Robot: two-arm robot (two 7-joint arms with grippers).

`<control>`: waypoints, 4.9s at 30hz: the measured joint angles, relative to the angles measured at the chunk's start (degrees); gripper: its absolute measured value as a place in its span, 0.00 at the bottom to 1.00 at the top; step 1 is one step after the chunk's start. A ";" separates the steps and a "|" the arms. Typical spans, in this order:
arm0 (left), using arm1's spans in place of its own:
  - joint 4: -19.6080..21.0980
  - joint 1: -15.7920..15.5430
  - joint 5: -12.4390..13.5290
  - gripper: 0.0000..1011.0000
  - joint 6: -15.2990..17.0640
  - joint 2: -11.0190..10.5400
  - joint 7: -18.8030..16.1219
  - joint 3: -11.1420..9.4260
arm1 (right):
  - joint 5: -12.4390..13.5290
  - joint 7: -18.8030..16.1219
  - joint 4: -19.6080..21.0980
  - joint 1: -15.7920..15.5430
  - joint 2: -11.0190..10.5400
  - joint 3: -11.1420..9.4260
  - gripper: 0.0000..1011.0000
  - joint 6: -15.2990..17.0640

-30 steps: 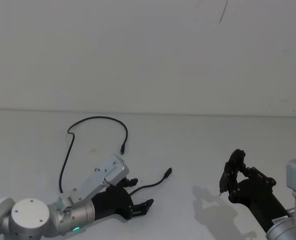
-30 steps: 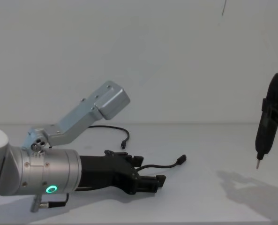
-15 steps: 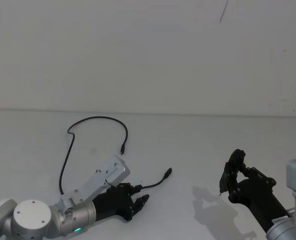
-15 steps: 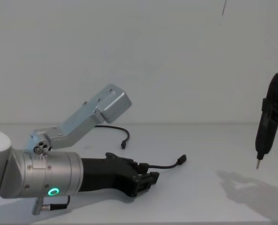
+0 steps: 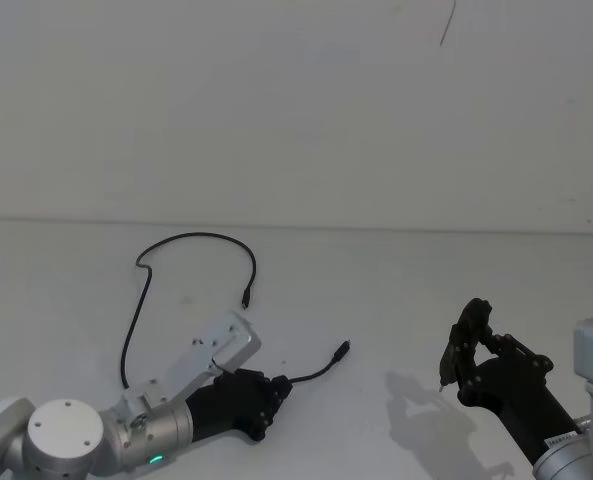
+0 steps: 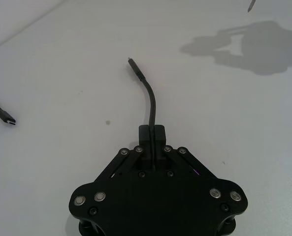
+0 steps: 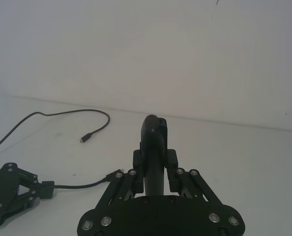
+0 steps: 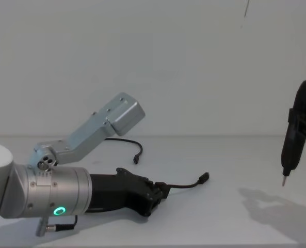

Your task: Pick up the data cable with the one hand.

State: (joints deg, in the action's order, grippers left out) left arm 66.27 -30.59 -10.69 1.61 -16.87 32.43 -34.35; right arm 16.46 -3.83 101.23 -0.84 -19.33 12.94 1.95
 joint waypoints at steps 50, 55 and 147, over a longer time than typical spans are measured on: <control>23.69 6.59 -8.60 0.05 -1.86 -19.09 16.10 2.55 | 0.00 0.00 0.00 0.00 0.00 0.00 0.27 0.00; 24.05 7.06 -9.29 0.05 -2.21 -19.34 16.13 2.59 | 0.00 0.00 0.00 0.00 0.00 0.00 0.27 0.00; 24.81 8.07 -10.76 0.05 -2.96 -19.89 16.13 2.60 | 3.73 -8.87 -0.63 0.09 5.64 0.46 0.27 -1.27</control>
State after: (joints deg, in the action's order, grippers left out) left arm 91.07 -22.53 -21.45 -1.35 -36.75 48.55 -31.75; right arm 20.20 -12.70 100.60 -0.75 -13.69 13.40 0.68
